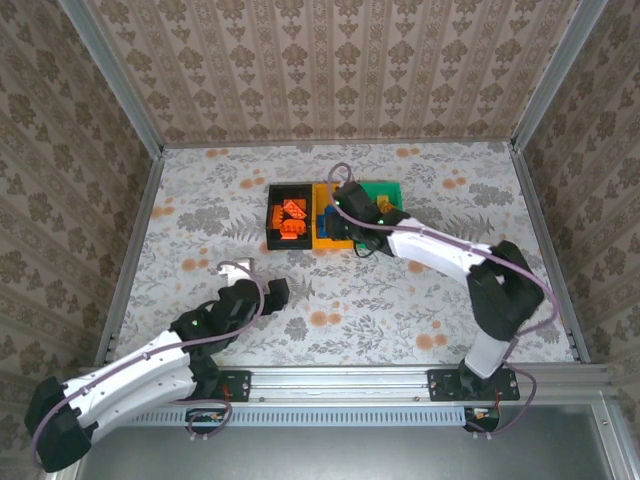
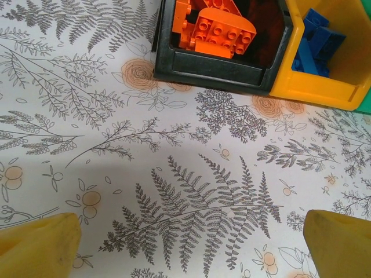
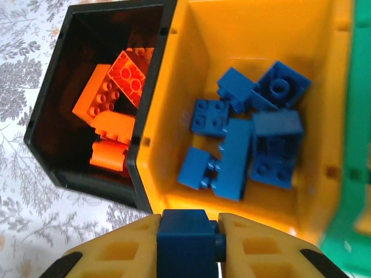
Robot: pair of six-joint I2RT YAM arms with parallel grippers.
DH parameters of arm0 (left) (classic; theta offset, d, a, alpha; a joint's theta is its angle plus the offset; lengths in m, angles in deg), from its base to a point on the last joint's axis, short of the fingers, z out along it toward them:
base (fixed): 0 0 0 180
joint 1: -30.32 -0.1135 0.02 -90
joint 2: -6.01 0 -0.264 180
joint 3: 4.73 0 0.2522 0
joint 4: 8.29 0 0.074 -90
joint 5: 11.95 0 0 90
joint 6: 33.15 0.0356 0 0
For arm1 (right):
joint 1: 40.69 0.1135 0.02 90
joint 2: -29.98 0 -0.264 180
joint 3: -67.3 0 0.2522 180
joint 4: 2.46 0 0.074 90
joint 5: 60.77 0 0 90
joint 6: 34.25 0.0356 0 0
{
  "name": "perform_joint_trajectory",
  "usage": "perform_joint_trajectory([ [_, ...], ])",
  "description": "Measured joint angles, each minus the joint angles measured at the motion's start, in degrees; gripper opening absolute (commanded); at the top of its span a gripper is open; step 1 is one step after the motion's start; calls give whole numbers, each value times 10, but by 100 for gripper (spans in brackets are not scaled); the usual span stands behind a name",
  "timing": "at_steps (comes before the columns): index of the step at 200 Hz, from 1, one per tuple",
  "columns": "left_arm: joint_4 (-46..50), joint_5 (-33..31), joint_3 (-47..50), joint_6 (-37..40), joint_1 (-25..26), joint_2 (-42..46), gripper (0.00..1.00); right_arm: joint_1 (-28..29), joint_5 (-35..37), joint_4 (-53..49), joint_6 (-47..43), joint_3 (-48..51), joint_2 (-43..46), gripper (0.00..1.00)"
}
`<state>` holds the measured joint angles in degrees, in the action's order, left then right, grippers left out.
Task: Sort the legos into containers by color
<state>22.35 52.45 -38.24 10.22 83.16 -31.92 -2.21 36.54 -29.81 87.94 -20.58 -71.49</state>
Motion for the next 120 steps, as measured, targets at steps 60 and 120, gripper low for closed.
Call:
perform_joint_trajectory([
  [60, 28, -9, 0, -3, 0, 44, 100, -11, 31, -21, -18, -102, -77, 73],
  [120, 33, -48, -5, 21, -1, 61, 100, -12, 64, 65, -23, 115, 156, 89],
])
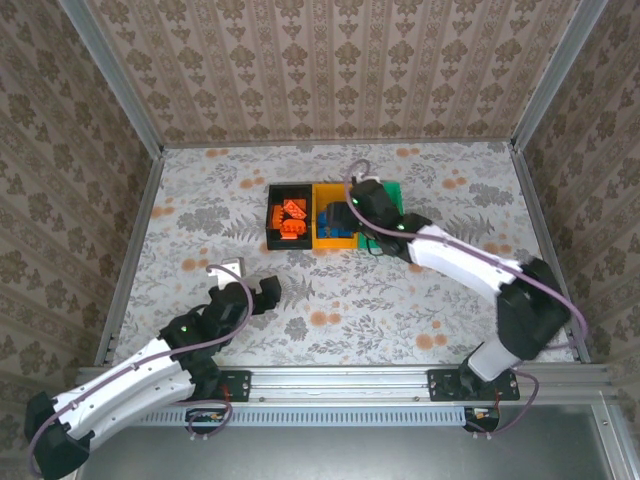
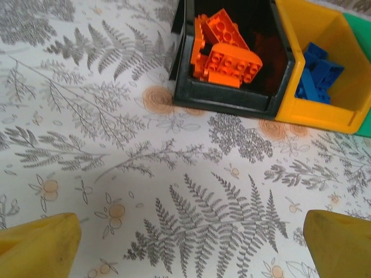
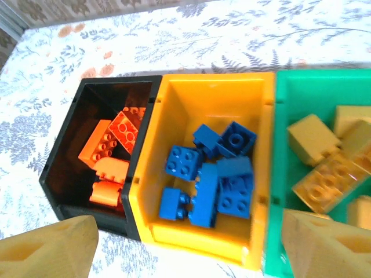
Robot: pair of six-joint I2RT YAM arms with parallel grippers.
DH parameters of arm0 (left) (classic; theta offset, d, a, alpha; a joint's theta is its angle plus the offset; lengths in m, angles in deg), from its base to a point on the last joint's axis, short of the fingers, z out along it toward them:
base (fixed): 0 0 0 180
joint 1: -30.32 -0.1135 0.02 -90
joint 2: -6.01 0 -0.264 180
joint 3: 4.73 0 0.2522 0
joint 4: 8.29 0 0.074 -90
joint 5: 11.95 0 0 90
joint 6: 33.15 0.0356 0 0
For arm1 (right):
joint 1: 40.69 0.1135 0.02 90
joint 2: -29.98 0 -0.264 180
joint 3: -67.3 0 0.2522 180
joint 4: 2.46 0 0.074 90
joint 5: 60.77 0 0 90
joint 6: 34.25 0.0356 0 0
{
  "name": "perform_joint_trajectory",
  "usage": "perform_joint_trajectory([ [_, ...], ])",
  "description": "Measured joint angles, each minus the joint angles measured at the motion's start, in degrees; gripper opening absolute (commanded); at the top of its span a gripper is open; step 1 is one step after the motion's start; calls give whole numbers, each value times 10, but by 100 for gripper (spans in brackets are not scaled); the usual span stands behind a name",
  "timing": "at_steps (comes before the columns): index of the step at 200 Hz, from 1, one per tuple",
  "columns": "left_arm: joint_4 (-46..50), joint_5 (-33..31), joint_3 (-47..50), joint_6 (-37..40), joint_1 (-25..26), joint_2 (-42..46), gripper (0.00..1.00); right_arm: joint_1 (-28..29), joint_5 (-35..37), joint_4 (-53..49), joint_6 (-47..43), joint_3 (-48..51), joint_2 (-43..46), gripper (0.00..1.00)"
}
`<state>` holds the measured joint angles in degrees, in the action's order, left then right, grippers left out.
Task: Sort the legos into containers by color
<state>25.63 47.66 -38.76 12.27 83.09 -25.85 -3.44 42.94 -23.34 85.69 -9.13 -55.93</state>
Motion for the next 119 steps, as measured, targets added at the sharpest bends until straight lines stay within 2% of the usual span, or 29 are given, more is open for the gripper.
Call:
perform_joint_trajectory([
  [15, -6, -22, -8, 21, -5, -1, 100, 0, 16, 21, 3, 66, 71, 100],
  [40, -52, -80, -17, 86, -25, -15, 100, 1, 59, 44, 7, 161, 165, 100],
  [52, -80, -106, -20, 121, -54, -30, 100, 1, 83, 44, 15, 190, 194, 100],
  [77, -127, -139, -37, 174, -174, -89, 100, 1, 128, 40, 18, 215, 226, 100],
  [107, -197, -129, -49, 238, -331, -187, 100, -12, 156, 29, 17, 216, 235, 100],
  [119, -226, -120, -54, 261, -379, -234, 100, -22, 163, 26, 16, 218, 237, 100],
])
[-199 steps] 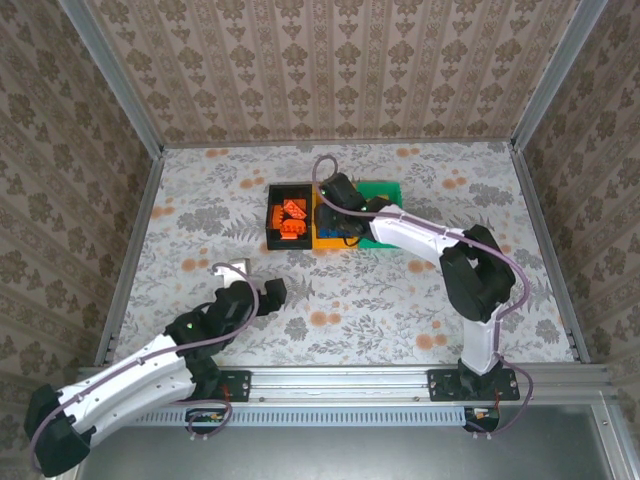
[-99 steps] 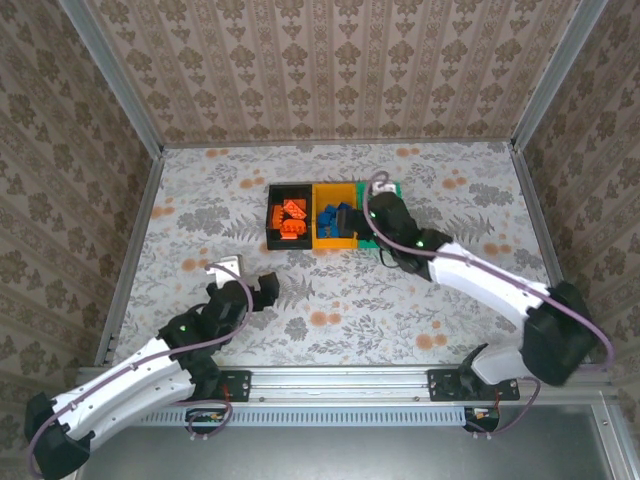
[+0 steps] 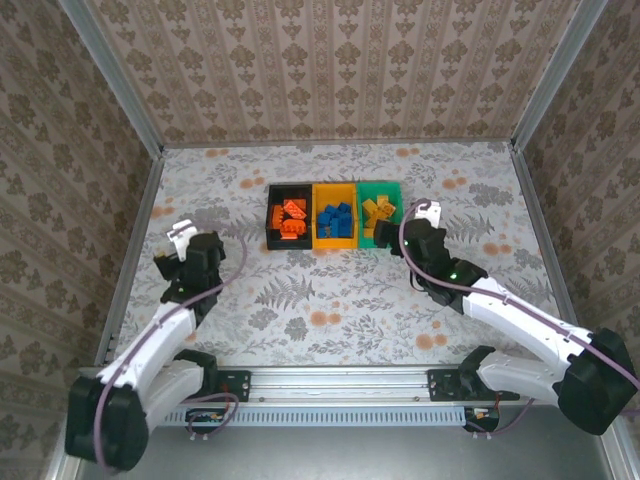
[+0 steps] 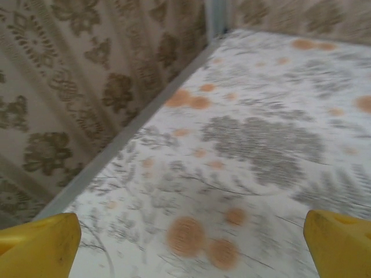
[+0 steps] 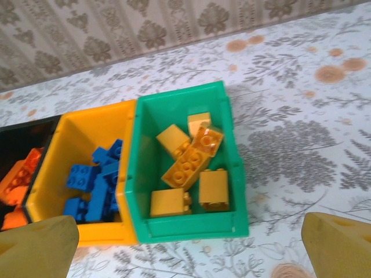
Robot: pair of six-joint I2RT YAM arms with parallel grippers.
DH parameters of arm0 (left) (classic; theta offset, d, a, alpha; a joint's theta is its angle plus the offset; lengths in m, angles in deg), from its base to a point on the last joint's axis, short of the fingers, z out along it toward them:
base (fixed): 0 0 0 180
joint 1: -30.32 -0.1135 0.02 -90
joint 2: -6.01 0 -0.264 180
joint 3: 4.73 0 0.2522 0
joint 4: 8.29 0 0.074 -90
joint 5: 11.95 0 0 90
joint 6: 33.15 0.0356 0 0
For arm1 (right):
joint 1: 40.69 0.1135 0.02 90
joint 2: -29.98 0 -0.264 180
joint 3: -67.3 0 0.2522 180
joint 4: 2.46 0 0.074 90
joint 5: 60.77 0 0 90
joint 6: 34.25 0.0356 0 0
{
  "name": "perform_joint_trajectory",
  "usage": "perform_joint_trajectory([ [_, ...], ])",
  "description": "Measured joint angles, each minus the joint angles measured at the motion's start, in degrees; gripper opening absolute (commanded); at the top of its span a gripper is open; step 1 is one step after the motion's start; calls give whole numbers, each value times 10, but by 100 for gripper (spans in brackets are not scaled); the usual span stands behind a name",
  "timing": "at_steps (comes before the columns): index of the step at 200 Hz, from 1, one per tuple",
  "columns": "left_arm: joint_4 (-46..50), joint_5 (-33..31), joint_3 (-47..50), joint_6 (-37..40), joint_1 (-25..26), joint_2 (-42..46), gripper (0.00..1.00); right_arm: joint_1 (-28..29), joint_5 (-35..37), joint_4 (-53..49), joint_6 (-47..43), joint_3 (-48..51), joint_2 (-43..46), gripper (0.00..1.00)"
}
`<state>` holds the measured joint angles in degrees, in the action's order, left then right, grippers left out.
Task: Sort the legos into containers by color
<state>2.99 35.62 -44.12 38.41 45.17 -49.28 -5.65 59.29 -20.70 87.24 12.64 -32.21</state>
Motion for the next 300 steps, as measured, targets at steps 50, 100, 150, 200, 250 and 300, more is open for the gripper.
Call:
perform_joint_trajectory([
  [50, -219, 55, 10, 115, -66, -196, 100, -26, 11, 18, -24, 44, 26, 100],
  [100, -381, 166, 26, 187, -75, -300, 100, -52, 14, 87, -81, 86, 58, 100],
  [150, -458, 291, 37, 204, -115, -330, 100, -129, 8, 170, -171, 120, 82, 100],
  [200, -478, 281, 38, 200, -116, -330, 100, -284, -46, 322, -228, 187, -14, 100],
  [250, -481, 281, 38, 200, -116, -330, 100, -297, -96, 401, -266, 201, -130, 100],
  [300, -482, 283, 38, 200, -115, -330, 100, -329, -147, 504, -271, 185, -255, 100],
])
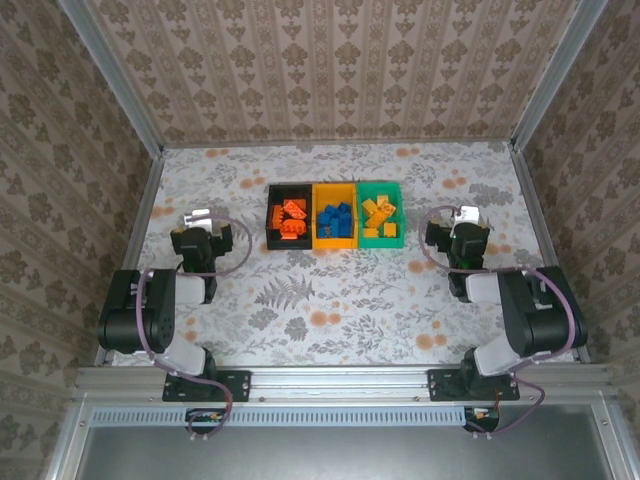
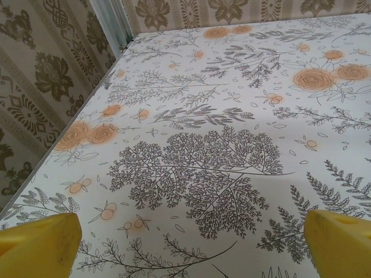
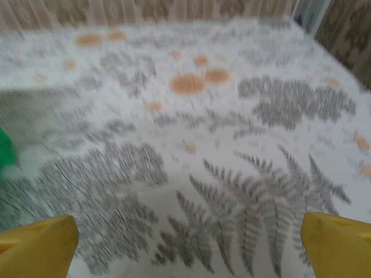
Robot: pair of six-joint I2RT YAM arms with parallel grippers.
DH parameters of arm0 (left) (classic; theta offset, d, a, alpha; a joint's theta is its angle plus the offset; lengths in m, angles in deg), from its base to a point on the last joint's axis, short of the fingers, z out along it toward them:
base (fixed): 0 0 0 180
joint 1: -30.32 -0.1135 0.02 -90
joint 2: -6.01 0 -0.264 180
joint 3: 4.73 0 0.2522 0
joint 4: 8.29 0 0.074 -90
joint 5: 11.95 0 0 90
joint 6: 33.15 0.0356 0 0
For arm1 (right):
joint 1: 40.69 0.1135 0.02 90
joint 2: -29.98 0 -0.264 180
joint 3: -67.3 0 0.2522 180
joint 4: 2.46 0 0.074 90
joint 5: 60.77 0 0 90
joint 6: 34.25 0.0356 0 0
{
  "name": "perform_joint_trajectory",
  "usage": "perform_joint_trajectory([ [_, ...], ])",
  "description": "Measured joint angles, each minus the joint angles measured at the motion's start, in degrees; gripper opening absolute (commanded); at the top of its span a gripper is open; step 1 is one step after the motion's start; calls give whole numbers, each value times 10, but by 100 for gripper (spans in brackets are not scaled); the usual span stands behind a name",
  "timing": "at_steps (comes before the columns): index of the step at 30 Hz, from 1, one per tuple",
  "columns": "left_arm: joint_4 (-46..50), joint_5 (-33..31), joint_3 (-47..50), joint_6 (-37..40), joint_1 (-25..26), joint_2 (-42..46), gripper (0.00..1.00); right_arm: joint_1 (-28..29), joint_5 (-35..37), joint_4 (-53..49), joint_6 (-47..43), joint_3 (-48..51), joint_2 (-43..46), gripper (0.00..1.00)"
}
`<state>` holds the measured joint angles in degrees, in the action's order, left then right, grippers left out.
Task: Sort the legos into containers by color
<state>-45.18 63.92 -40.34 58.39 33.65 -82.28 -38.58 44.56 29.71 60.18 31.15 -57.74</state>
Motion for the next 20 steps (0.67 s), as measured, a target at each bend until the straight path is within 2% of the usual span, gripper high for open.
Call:
perform_joint_trajectory([
  [20, 0, 4, 0, 0, 0, 0, 100, -1, -21, 37, 0, 3, -5, 100],
])
